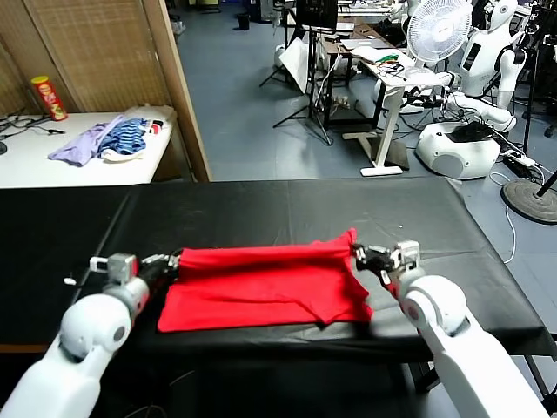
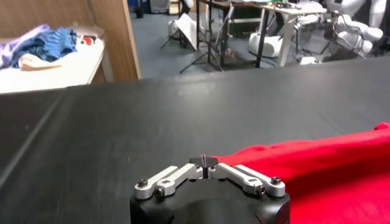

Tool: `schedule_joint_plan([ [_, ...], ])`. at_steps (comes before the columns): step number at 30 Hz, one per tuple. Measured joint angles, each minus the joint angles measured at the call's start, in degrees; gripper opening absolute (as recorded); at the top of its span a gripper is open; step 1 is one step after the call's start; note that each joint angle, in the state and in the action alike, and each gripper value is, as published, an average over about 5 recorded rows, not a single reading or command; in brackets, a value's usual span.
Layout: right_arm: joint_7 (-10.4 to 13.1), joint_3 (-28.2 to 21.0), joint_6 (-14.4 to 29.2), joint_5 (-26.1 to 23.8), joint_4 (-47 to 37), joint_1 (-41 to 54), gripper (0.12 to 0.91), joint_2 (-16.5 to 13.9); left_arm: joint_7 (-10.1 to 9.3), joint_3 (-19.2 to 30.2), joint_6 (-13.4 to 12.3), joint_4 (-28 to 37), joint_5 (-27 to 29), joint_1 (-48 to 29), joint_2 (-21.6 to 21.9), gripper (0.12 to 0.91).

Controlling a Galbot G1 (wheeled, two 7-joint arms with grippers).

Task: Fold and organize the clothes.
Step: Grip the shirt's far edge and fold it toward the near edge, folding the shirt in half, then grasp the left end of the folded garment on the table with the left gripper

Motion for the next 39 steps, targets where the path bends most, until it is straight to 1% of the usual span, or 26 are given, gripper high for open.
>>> schedule_joint_plan([
  [2, -0.1, 0.5, 0.0, 0.4, 0.8, -1.2, 0.150, 0.0, 0.47, -0.5, 0.5, -0.2, 1.0, 2.0, -0.3, 0.127],
  [3, -0.2, 0.9, 0.0, 0.8, 1.2, -1.7, 0.179, -0.1, 0.61, -0.7, 0.8, -0.3, 1.5, 2.9, -0.5, 0.127],
  [5, -0.4, 1.7, 0.0, 1.7, 2.1, -2.8, 0.267, -0.2, 0.64, -1.0, 1.4, -0.7, 2.4, 4.3, -0.9, 0.128],
  [6, -0.5, 2.2, 0.0, 2.2, 2.6, -3.3, 0.317, -0.2, 0.54, -1.1, 1.5, -1.0, 2.7, 4.9, -1.1, 0.142],
  [7, -0.5, 2.7, 0.0, 2.7, 3.2, -3.8, 0.384, -0.2, 0.41, -1.3, 1.6, -1.3, 2.9, 5.4, -1.2, 0.156],
  [8, -0.5, 3.3, 0.0, 3.2, 3.7, -4.2, 0.434, -0.3, 0.30, -1.5, 1.6, -1.6, 3.0, 5.8, -1.3, 0.187],
  [11, -0.4, 5.3, 0.0, 4.7, 4.9, -4.8, 0.602, 0.0, -0.12, -2.4, 1.6, -2.9, 3.0, 7.0, -1.4, 0.331],
  [12, -0.3, 6.0, 0.0, 4.9, 5.0, -4.7, 0.649, 0.1, -0.31, -2.7, 1.6, -3.4, 3.0, 7.4, -1.4, 0.398],
  [14, 0.1, 6.9, 0.0, 4.4, 4.9, -4.2, 0.733, 0.7, -0.65, -3.4, 1.6, -4.4, 2.6, 8.1, -1.4, 0.499],
  [15, 0.3, 7.1, 0.0, 3.8, 4.5, -3.9, 0.755, 1.1, -0.76, -3.8, 1.6, -4.9, 2.3, 8.3, -1.5, 0.566],
  [16, 0.4, 7.1, 0.0, 2.9, 4.1, -3.4, 0.776, 1.6, -0.84, -4.2, 1.6, -5.4, 1.8, 8.4, -1.5, 0.617],
  [18, 0.4, 6.7, 0.5, 1.2, 2.7, -2.1, 0.792, 2.6, -0.96, -4.9, 1.6, -6.0, 0.9, 8.3, -1.8, 0.713],
  [19, 0.4, 6.3, 1.0, 0.5, 1.8, -1.4, 0.795, 3.1, -1.06, -5.1, 1.6, -6.1, 0.3, 8.0, -2.0, 0.747],
  [21, 0.3, 5.1, 2.3, -0.9, -0.4, 0.3, 0.797, 4.3, -1.43, -5.1, 1.6, -5.6, -0.8, 7.1, -2.4, 0.785],
  [22, 0.3, 4.4, 3.1, -1.5, -1.6, 1.2, 0.798, 4.9, -1.70, -5.0, 1.6, -5.2, -1.5, 6.4, -2.7, 0.792],
  [25, -0.3, 2.4, 5.1, -2.9, -5.3, 3.7, 0.798, 6.3, -2.42, -4.2, 1.6, -2.6, -3.8, 3.9, -3.6, 0.797],
  [27, -0.8, 1.1, 6.0, -3.5, -7.9, 5.3, 0.798, 7.0, -2.52, -3.5, 1.6, -0.5, -5.1, 2.1, -4.2, 0.798],
  [31, -1.1, -1.0, 6.9, -4.2, -12.5, 8.1, 0.787, 8.5, -1.90, -2.7, 1.0, 3.5, -6.5, 0.0, -4.7, 0.798],
  [32, -1.1, -1.4, 7.1, -4.6, -13.4, 8.5, 0.766, 8.9, -1.62, -2.6, 0.8, 4.4, -6.7, -0.3, -4.7, 0.796],
  [33, -1.1, -1.7, 7.3, -4.9, -14.3, 8.9, 0.745, 9.3, -1.34, -2.6, 0.5, 5.1, -6.9, -0.5, -4.7, 0.782],
  [35, -1.0, -2.1, 7.8, -5.8, -15.6, 9.2, 0.659, 10.1, -0.88, -2.6, 0.0, 6.3, -7.3, -0.9, -4.7, 0.720],
  [37, -0.8, -2.3, 8.3, -6.6, -16.4, 9.2, 0.560, 11.0, -0.62, -2.6, -0.4, 7.1, -7.4, -1.1, -4.7, 0.610],
  [38, -0.6, -2.4, 8.6, -7.0, -16.7, 9.1, 0.493, 11.4, -0.53, -2.6, -0.5, 7.3, -7.5, -1.2, -4.7, 0.559],
  [39, -0.3, -2.5, 9.0, -7.3, -16.9, 9.1, 0.443, 11.8, -0.47, -2.5, -0.6, 7.5, -7.5, -1.2, -4.7, 0.509],
])
